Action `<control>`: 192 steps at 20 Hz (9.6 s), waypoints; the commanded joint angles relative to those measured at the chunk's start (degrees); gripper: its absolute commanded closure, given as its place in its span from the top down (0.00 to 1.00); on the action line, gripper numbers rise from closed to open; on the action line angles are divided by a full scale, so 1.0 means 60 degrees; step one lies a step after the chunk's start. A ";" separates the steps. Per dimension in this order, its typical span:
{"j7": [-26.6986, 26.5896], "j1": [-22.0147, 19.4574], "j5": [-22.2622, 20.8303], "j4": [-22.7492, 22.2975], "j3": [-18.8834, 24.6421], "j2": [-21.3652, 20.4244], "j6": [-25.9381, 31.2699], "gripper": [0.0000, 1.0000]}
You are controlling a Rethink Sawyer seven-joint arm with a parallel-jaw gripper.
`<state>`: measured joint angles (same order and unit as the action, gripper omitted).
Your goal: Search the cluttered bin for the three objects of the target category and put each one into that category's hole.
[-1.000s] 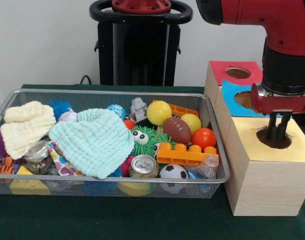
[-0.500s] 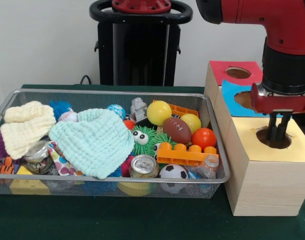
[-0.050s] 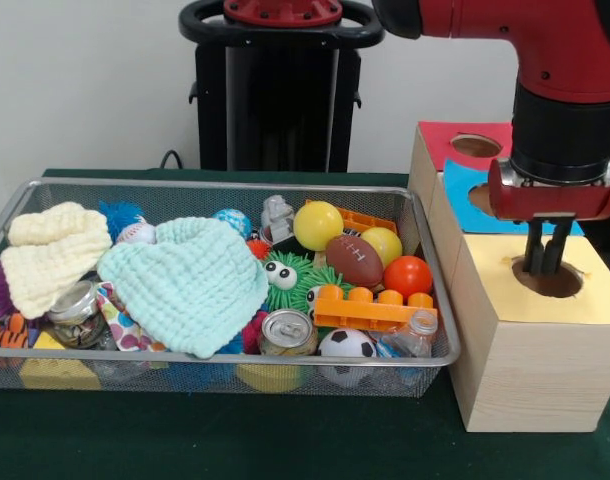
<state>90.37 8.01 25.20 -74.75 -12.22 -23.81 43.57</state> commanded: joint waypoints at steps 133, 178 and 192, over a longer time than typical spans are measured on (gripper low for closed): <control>0.1218 -0.4783 -0.5125 -0.4818 0.4070 -0.1973 -0.0852 0.00; 0.1132 -0.4113 -0.4980 -0.2232 0.3277 -0.2533 -0.0626 1.00; 0.0856 -0.3614 -0.6801 -0.1753 0.1493 -0.1459 -0.0973 1.00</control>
<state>89.75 -14.47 -9.44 -87.45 1.50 -37.69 35.24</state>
